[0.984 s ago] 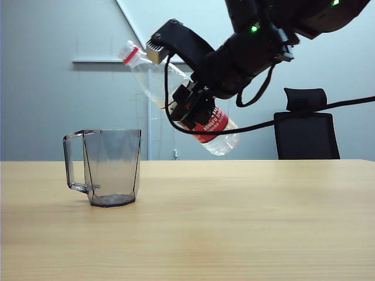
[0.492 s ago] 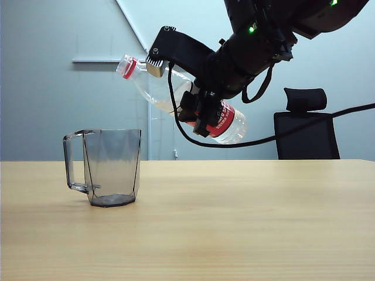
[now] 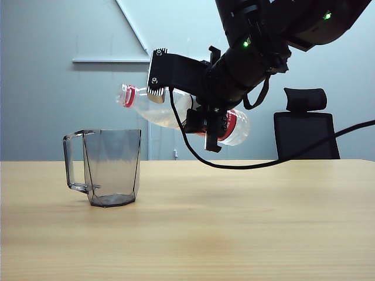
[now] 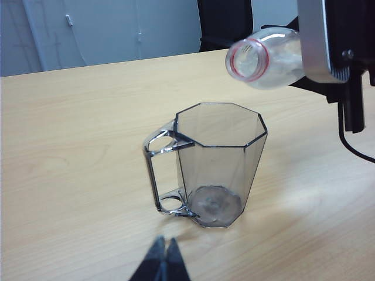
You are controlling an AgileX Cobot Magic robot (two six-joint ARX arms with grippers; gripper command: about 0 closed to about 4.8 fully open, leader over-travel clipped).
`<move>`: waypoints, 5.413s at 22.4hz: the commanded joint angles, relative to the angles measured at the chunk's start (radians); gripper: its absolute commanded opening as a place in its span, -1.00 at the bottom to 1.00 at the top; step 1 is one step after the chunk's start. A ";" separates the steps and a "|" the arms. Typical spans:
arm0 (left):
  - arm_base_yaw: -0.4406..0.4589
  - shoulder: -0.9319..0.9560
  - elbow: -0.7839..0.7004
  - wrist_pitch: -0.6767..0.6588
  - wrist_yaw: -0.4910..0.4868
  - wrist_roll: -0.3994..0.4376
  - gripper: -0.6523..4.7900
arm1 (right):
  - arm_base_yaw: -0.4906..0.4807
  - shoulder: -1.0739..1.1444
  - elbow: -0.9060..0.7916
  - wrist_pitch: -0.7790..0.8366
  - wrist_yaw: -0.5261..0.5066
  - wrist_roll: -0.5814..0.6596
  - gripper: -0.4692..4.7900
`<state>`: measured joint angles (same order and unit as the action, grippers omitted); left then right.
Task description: Pick up the mineral water bottle on the table and pour water into the mug until it's half full.
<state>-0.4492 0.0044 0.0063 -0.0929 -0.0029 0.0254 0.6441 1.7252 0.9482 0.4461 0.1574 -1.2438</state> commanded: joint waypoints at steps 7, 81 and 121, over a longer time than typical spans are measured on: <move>0.000 0.002 0.003 0.008 0.003 -0.003 -0.77 | 0.001 -0.012 0.010 0.088 0.006 -0.139 0.02; 0.000 0.002 0.003 0.009 0.003 -0.003 -0.77 | 0.001 -0.012 0.010 0.110 0.095 -0.262 0.01; 0.108 0.002 0.003 0.008 0.004 -0.003 -0.77 | -0.083 -0.175 -0.188 0.198 -0.092 1.249 0.01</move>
<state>-0.3508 0.0044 0.0063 -0.0933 -0.0010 0.0254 0.5694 1.5684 0.7788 0.5735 0.0811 -0.0425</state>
